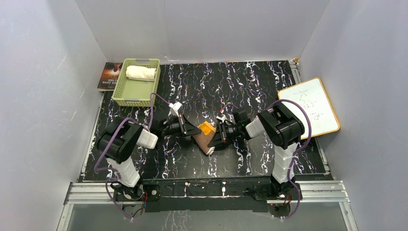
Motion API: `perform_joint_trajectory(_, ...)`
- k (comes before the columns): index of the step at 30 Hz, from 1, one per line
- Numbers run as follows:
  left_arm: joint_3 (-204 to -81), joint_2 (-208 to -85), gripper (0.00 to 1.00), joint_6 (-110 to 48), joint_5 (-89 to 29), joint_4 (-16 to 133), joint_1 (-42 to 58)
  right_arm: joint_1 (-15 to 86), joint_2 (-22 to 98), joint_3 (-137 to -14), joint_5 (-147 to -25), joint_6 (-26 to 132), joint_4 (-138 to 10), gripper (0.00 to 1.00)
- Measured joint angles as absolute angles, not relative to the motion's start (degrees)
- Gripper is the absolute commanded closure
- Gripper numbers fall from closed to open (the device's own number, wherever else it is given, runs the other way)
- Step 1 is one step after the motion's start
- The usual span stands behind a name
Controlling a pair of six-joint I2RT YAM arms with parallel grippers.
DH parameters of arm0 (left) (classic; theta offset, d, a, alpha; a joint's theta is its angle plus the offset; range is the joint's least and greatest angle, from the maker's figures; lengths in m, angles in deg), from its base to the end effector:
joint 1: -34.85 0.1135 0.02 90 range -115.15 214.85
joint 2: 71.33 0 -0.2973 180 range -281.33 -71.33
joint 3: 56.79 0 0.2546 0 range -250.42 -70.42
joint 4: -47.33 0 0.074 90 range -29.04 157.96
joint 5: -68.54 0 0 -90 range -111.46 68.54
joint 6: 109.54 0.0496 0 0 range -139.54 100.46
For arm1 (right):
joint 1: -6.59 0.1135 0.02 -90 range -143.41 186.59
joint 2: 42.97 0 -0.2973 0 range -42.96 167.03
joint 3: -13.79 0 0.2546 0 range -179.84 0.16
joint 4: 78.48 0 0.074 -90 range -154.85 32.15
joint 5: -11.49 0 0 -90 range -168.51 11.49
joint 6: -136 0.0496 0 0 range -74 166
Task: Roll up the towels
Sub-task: Roll the towel at the center of the board.
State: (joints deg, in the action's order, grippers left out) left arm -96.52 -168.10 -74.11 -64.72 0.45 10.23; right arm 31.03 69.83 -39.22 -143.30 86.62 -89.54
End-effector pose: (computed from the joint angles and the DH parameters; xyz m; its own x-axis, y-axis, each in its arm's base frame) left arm 0.2603 -0.1567 0.1757 -0.8399 -0.2679 -0.4721 0.4007 0.2808 -0.8721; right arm 0.2783 0.1758 0.0960 -0.9878 -0.1443 -0.0580 -0.1007 0.3094 0.9456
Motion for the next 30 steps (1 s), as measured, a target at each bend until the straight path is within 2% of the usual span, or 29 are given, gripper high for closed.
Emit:
perform_joint_trajectory(5,-96.6,-179.2,1.0,-81.1,-66.3,-12.3,9.9,31.0,70.0,-40.9,-143.5,84.7,-85.3,0.91)
perform_joint_trajectory(8,-97.4,-182.4,1.0,-83.5,-66.6,-16.5,9.3,31.0,70.0,-42.1,-143.5,82.9,-82.1,0.87)
perform_joint_trajectory(12,-98.1,-181.9,1.0,-81.5,-65.4,-15.0,8.4,31.0,70.0,-43.8,-143.2,80.4,-77.5,0.77)
perform_joint_trajectory(17,-98.1,-176.5,1.0,-74.0,-60.1,-2.7,8.0,31.3,67.2,-46.1,-139.6,75.9,-70.0,0.67)
perform_joint_trajectory(23,-99.9,-172.5,1.0,-66.4,-54.0,8.5,7.6,33.4,60.6,-51.0,-125.9,67.5,-58.7,0.6)
perform_joint_trajectory(30,-101.0,-175.6,1.0,-65.7,-53.5,6.8,7.3,43.7,49.9,-53.3,-100.6,59.3,-53.8,0.54)
